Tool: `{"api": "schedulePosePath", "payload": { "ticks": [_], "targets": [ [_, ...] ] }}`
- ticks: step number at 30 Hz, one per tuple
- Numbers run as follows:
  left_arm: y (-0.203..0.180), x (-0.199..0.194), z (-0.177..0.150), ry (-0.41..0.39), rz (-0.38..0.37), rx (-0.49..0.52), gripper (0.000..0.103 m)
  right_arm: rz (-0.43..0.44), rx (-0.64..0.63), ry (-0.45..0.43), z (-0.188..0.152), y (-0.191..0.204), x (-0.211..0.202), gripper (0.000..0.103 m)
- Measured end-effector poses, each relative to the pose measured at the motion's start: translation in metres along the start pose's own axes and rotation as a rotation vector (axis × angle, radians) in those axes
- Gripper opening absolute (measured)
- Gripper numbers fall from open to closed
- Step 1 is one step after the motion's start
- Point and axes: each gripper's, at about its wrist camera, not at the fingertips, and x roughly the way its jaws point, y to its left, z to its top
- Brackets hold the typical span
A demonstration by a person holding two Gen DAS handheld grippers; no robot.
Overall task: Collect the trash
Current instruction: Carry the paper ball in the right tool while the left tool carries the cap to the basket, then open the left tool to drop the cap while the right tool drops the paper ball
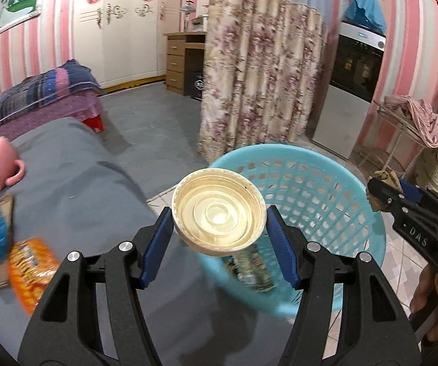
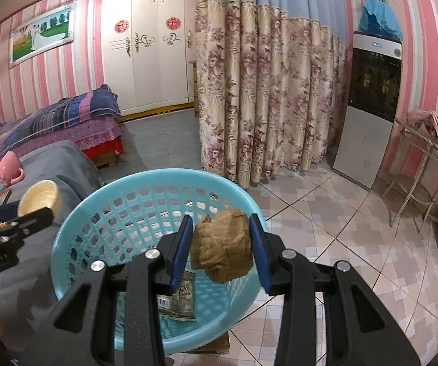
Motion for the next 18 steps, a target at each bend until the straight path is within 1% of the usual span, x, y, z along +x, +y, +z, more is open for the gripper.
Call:
{"api": "schedulePosePath", "payload": {
  "ticks": [3, 6, 9, 10, 13, 18],
  "targets": [
    [-0.014, 0.014, 0.006, 0.001, -0.012, 0.037, 0.061, -0.005, 0.017, -0.001, 0.000, -0.006, 0.003, 0.038],
    [-0.022, 0.023, 0.010, 0.007, -0.013, 0.053, 0.062, -0.009, 0.025, 0.003, -0.001, -0.009, 0.006, 0.038],
    [-0.022, 0.026, 0.017, 0.004, -0.009, 0.062, 0.081, -0.014, 0.028, 0.008, -0.004, -0.010, 0.007, 0.038],
    [-0.021, 0.024, 0.018, -0.007, -0.002, 0.063, 0.085, -0.015, 0.027, 0.010, -0.004, -0.011, 0.007, 0.038],
    [-0.013, 0.017, 0.024, -0.029, 0.016, 0.059, 0.086, -0.016, 0.026, 0.012, -0.006, -0.011, 0.007, 0.038],
    [0.009, 0.006, 0.024, -0.044, 0.058, 0.022, 0.092, -0.001, 0.027, 0.011, -0.007, -0.004, 0.008, 0.038]
  ]
}}
